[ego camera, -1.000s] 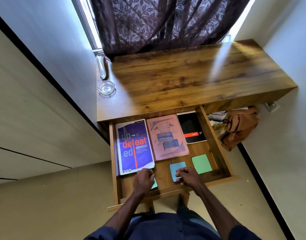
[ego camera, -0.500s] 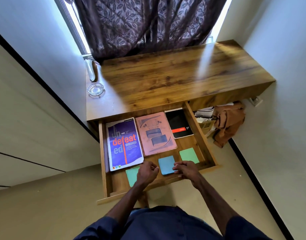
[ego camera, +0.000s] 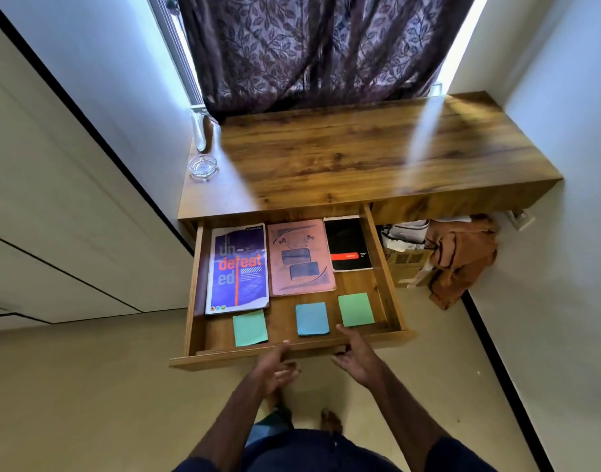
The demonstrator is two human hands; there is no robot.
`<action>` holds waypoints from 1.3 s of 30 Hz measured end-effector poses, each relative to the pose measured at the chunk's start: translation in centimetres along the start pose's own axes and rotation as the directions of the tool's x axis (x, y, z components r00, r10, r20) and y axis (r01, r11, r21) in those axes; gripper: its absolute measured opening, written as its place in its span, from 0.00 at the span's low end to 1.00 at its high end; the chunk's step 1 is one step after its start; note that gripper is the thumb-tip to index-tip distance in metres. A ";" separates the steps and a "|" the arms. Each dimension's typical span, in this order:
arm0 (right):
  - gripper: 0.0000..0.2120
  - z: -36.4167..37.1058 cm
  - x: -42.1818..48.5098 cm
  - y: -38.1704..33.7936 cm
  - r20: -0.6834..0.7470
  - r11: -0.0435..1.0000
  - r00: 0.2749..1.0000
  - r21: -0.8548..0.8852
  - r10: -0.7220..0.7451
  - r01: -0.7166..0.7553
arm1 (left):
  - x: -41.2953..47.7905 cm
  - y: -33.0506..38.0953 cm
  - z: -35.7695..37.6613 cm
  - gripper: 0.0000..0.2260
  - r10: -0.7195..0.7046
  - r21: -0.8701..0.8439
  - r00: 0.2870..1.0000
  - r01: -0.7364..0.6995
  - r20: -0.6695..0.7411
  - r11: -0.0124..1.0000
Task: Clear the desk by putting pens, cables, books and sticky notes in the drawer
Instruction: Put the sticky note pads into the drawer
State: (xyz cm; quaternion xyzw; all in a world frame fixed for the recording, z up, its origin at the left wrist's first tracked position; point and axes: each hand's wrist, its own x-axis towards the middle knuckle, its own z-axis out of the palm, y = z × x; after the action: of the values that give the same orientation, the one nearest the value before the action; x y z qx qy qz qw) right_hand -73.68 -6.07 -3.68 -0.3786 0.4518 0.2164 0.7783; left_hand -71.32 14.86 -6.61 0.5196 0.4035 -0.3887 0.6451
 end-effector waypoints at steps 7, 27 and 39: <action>0.27 2.1 -0.9 -2.2 -0.016 0.960 1.000 0.281 0.009 -0.004 | -0.8 2.8 -0.7 0.36 -0.019 -0.386 1.000 0.011 -0.015 0.922; 0.29 9.9 5.3 -11.6 -0.108 0.936 0.991 0.335 -0.079 0.111 | 0.8 16.1 1.1 0.43 0.046 -0.412 0.998 -0.025 0.043 0.911; 0.39 17.6 13.2 -19.4 -0.115 0.924 0.990 0.365 -0.078 0.115 | 6.4 29.0 2.3 0.44 0.104 -0.309 0.986 -0.058 0.133 0.949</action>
State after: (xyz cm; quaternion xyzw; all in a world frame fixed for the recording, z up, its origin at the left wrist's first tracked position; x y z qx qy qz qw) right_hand -44.50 -4.34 -2.11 -0.2566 0.5032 0.0697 0.8223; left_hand -41.97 16.70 -1.86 0.4004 0.3880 -0.3325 0.7607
